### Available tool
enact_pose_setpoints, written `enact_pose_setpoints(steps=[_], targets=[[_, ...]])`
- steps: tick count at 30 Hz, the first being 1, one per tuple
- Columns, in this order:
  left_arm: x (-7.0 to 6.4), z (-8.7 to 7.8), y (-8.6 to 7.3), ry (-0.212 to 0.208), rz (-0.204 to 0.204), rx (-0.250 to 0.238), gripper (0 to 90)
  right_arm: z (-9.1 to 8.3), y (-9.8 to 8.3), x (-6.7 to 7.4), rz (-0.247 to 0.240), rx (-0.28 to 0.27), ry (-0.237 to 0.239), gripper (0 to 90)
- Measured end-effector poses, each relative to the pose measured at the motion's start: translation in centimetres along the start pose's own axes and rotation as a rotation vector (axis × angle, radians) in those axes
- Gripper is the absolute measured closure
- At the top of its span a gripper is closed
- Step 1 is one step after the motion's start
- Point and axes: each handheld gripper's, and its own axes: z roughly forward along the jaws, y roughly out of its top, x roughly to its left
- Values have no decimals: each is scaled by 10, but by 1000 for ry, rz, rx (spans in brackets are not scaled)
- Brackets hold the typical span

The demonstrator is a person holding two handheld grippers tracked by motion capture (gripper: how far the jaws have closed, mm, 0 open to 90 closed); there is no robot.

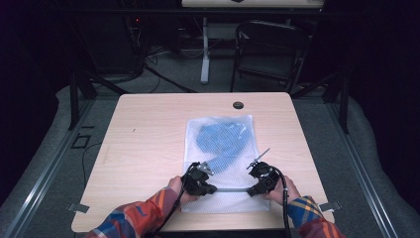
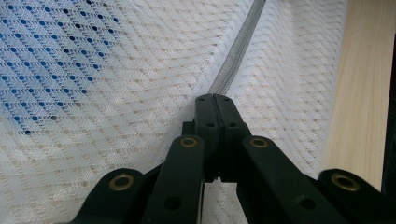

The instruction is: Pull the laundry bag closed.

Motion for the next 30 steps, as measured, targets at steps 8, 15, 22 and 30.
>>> enact_pose_setpoints(steps=[8, 15, 22, 30], targets=[[0, 0, 0, 0, 1, -2, 898, -4, -5, -7, 29, 3, -23, 870], [0, 0, 0, 0, 4, 0, 898, -6, -13, -12, 86, -39, -36, 869], [-1, 0, 0, 2, 4, 1, 898, -14, -21, -24, 92, -12, -43, 869], [1, 1, 1, -4, 2, 4, 898, -15, -23, -27, 105, -29, -36, 868]])
